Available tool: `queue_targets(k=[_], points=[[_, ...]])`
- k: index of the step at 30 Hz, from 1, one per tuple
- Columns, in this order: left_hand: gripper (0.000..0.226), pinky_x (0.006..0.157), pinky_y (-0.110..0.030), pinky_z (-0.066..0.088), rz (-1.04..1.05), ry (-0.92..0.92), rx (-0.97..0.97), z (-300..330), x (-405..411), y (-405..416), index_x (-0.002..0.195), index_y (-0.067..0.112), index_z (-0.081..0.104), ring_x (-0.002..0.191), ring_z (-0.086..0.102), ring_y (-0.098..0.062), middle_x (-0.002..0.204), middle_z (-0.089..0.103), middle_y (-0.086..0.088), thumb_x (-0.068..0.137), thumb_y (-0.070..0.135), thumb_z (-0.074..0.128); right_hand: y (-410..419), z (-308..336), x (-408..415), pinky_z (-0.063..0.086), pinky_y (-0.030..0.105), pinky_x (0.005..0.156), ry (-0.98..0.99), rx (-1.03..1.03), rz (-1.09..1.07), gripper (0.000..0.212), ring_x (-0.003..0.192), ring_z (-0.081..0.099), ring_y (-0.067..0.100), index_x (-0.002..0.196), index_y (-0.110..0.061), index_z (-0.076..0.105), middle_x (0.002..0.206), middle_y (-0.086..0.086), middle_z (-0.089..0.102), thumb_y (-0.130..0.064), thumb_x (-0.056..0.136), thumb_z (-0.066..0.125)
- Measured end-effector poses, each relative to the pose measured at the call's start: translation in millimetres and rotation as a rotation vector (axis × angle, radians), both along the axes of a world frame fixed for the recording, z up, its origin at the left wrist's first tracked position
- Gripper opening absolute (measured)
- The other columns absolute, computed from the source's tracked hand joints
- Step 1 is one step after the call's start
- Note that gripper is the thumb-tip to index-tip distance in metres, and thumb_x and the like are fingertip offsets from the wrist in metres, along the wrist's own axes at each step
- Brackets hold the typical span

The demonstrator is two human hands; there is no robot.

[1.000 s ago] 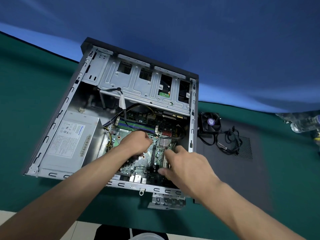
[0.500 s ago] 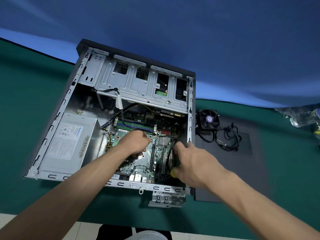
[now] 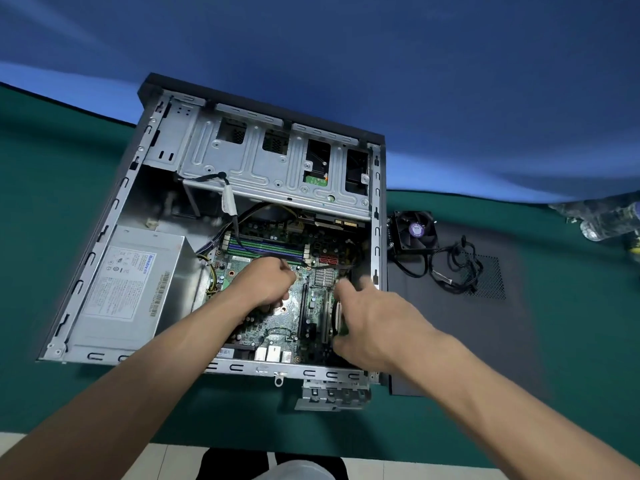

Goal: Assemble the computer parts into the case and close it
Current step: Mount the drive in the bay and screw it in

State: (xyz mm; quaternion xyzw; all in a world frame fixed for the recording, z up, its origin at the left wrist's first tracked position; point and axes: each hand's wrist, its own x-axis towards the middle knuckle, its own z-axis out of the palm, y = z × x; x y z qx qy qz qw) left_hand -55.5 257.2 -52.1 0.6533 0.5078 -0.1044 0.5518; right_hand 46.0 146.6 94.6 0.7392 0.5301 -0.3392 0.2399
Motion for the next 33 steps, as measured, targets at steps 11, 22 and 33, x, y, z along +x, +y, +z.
queue_targets(k=[11, 22, 33], points=[[0.023, 0.052, -0.025, 0.045, -0.004, 0.033, 0.01, -3, 1, 0, 0.083, 0.012, 0.063, 0.054, 0.059, -0.02, 0.066, 0.068, -0.002, 0.094, 0.025, 0.047, 2, -2, -7, 0.043, 0.035, 0.07, -0.038, 0.025, 0.076, 0.034, 0.102, 0.058, 0.034, 0.129, -0.006, 0.04, 0.12, 0.015, 0.054, -0.017, 0.097, 0.048], [0.031, 0.049, -0.027, 0.047, -0.009, 0.073, -0.004, -2, -2, -3, 0.084, 0.005, 0.065, 0.053, 0.059, -0.023, 0.075, 0.072, -0.014, 0.094, 0.027, 0.046, 9, 2, -5, 0.044, 0.038, 0.076, -0.033, -0.024, 0.05, 0.041, 0.104, 0.055, 0.033, 0.131, -0.014, 0.035, 0.128, 0.012, 0.045, -0.027, 0.095, 0.05], [0.028, 0.05, -0.029, 0.046, 0.009, 0.036, -0.043, -3, -2, -2, 0.087, 0.003, 0.063, 0.054, 0.057, -0.022, 0.07, 0.07, -0.012, 0.095, 0.023, 0.045, 4, 2, 7, 0.041, 0.034, 0.071, -0.018, 0.085, 0.08, 0.028, 0.102, 0.058, 0.032, 0.12, -0.01, 0.046, 0.117, 0.01, 0.057, -0.026, 0.097, 0.048]])
